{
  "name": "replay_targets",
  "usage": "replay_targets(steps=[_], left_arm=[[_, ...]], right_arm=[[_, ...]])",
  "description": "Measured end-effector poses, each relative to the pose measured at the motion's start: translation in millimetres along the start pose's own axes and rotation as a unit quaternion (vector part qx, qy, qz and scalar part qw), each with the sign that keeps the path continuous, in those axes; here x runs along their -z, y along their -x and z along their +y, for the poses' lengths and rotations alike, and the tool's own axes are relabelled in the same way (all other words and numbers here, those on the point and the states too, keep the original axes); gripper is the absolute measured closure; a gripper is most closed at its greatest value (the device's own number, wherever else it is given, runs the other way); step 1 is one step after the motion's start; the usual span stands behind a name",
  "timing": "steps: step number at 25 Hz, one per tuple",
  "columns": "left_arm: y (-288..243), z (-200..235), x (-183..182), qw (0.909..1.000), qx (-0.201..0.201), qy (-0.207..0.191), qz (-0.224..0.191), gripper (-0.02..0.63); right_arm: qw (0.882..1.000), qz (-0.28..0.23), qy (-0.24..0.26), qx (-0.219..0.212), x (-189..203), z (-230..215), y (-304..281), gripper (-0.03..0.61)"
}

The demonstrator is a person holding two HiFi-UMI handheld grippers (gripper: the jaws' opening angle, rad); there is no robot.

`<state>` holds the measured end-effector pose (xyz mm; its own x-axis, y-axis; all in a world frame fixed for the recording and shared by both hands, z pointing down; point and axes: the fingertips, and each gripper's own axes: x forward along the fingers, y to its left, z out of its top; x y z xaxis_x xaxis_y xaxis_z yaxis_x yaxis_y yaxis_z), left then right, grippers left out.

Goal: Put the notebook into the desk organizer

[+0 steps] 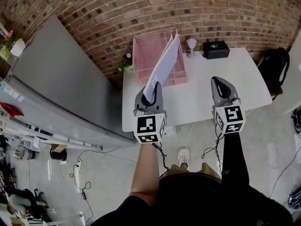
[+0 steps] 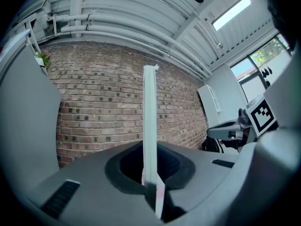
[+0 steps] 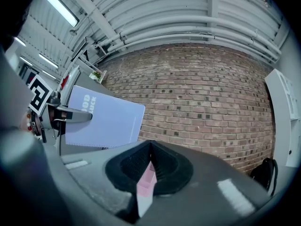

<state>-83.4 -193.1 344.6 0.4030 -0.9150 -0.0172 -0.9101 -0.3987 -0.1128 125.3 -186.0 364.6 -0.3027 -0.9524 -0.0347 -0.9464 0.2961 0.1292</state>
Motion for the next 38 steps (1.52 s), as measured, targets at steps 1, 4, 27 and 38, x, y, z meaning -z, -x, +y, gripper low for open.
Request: replay_targets(steps=[1, 4, 27, 38], left_arm=[[-7.4, 4.5, 1.3, 1.0000, 0.001, -0.001, 0.001, 0.578], [-30.5, 18.7, 3.9, 1.0000, 0.002, -0.003, 0.001, 0.578], [-140.8, 88.1, 13.2, 0.9988, -0.043, -0.019, 0.014, 0.578], [-195.6, 140.5, 40.6, 0.9916, -0.104, -0.050, 0.059, 0.578]], right_arm=[[1.000, 0.000, -0.001, 0.001, 1.1, -1.3, -9.0, 0.577], [1.000, 0.000, -0.001, 0.001, 3.4, -4.3, -34.8, 0.577], [1.000, -0.009, -0.003, -0.020, 9.9, -39.3, -158.7, 0.575], [0.998, -0.003, -0.012, -0.069, 27.2, -52.5, -247.7, 0.577]])
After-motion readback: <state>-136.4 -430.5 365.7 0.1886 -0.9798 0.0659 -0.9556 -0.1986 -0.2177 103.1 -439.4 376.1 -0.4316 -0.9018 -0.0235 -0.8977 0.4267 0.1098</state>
